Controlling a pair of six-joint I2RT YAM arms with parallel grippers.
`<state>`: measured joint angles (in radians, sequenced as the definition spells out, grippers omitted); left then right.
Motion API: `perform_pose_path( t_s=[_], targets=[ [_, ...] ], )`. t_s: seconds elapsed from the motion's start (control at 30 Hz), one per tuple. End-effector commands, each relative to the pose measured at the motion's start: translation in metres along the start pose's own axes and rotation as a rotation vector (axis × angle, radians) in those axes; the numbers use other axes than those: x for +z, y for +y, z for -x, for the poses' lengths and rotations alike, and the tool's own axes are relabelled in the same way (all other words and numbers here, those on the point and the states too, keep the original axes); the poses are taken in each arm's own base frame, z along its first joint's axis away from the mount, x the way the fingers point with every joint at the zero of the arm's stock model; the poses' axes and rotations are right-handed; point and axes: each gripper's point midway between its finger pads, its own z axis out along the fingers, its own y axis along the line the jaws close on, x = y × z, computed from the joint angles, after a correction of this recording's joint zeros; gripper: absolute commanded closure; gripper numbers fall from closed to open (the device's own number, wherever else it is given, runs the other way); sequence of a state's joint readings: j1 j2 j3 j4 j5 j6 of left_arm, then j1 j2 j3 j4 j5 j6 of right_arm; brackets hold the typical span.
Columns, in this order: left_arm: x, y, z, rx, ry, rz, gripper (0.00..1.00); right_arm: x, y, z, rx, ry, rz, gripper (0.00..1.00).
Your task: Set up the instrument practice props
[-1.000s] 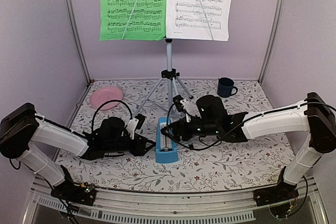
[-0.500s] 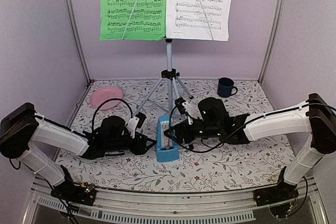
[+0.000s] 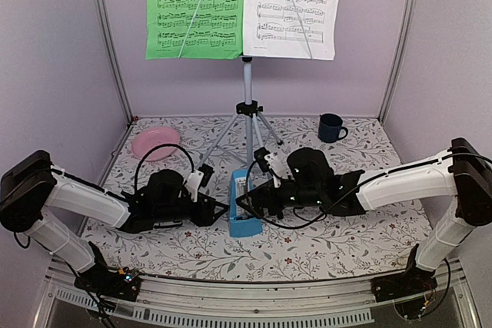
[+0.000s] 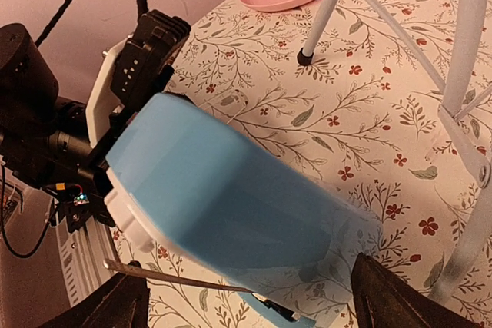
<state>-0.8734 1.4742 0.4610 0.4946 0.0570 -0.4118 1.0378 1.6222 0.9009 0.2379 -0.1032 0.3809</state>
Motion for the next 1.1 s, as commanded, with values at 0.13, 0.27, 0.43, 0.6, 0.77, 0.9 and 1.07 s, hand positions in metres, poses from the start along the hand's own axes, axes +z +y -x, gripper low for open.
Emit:
perform_pose_path(
  t_s=[0.13,0.27,0.43,0.6,0.77,0.9,1.07],
  targets=[
    [-0.004,-0.005,0.009,0.023,-0.031,0.003,0.42,-0.021,-0.019,0.023,0.04,-0.089,-0.164,0.1],
    [-0.004,-0.004,0.009,0.023,-0.033,0.006,0.42,-0.034,-0.039,0.018,0.072,-0.084,-0.219,0.11],
    [-0.003,-0.002,0.009,0.034,-0.034,0.019,0.41,-0.053,-0.066,0.0,0.11,-0.058,-0.278,0.12],
    [-0.004,0.001,0.009,0.041,-0.029,0.036,0.41,-0.086,-0.115,-0.03,0.141,-0.005,-0.427,0.12],
    [-0.01,0.007,0.011,0.036,-0.037,0.06,0.41,-0.136,-0.158,-0.037,0.202,-0.054,-0.526,0.11],
    [-0.024,0.024,0.022,0.014,-0.072,0.12,0.4,-0.162,-0.153,-0.015,0.175,-0.154,-0.508,0.05],
    [-0.058,0.061,0.05,-0.029,-0.154,0.235,0.4,-0.173,-0.138,0.008,0.136,-0.224,-0.45,0.01]
  ],
)
